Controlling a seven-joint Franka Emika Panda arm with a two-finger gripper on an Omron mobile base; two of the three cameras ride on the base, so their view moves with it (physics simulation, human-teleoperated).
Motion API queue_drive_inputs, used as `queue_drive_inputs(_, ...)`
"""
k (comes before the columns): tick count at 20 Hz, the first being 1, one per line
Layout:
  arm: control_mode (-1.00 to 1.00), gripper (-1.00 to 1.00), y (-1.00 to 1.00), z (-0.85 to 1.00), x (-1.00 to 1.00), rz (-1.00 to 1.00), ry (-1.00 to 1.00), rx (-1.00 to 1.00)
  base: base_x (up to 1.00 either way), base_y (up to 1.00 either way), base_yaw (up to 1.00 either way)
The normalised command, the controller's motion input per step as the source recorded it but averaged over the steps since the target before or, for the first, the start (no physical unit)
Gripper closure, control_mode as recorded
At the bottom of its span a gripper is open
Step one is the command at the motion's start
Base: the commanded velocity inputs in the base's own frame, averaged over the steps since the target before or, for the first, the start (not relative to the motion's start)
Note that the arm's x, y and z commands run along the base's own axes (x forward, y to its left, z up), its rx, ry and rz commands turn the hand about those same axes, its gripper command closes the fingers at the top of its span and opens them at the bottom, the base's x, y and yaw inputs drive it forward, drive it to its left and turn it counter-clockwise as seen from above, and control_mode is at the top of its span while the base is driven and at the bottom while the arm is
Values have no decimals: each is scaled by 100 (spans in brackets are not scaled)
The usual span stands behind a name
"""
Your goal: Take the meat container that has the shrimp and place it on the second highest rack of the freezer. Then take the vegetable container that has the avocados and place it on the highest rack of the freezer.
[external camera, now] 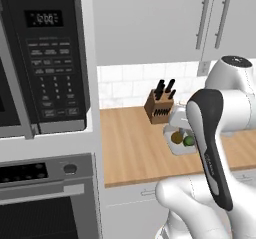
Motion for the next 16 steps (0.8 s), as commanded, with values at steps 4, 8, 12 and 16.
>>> queue_drive_inputs(4, -100, -100, -52, -28, 0, -12, 3, 1, 0, 0, -3)
queue_drive_inputs(8, -100, -100, -98, -31, 17, -20, 6, 3, 0, 0, 0)
queue_drive_inputs(12, -100, -100, -76, -36, 41, -23, 8, 1, 0, 0, 0)
queue_drive_inputs(16, -100, -100, -60, -68, 36, -22, 3, 1, 0, 0, 0)
